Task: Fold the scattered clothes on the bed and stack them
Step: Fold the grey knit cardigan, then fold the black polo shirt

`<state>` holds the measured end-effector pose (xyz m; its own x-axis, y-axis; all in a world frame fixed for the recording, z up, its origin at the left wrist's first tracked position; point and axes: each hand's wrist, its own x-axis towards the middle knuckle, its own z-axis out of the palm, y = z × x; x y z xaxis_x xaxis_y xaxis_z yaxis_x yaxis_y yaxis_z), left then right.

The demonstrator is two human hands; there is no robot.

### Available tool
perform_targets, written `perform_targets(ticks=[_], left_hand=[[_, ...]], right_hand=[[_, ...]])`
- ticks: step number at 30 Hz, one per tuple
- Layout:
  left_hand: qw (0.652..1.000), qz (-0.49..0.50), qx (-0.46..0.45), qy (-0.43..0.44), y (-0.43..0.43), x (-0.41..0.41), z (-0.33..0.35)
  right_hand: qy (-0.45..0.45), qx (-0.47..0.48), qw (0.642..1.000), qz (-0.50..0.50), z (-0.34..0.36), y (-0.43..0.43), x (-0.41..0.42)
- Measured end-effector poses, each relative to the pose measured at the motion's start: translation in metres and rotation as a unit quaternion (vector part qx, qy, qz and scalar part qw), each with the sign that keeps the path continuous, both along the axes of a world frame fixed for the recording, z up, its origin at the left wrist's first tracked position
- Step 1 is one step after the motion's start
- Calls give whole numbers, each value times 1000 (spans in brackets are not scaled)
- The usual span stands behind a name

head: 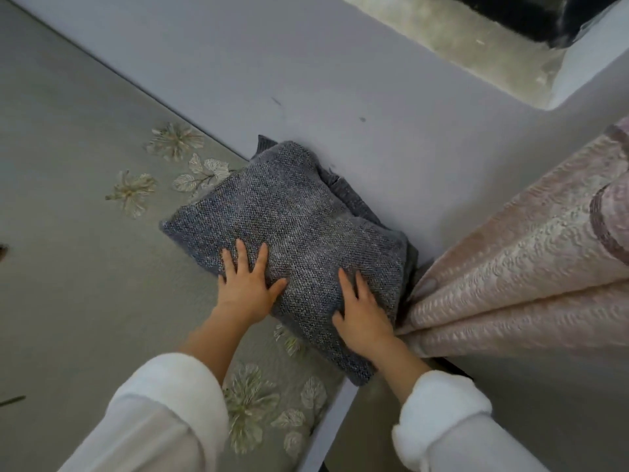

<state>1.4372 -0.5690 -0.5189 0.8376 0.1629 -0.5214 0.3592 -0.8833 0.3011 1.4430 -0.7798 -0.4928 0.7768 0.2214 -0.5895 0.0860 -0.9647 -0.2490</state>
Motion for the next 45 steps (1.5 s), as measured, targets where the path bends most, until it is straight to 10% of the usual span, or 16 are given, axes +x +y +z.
perform_targets(ticks=[7,24,45], left_hand=[[986,82,-116,-83,43,-73,30],[886,456,-36,-71,269,-454,-28],[816,532,169,-150,426,-540,-182]], right_hand=[[-168,-7,983,70,31,65,-24],[-18,17,927,374,-42,370,-268],[-160,252,845,444,-184,734,-332]])
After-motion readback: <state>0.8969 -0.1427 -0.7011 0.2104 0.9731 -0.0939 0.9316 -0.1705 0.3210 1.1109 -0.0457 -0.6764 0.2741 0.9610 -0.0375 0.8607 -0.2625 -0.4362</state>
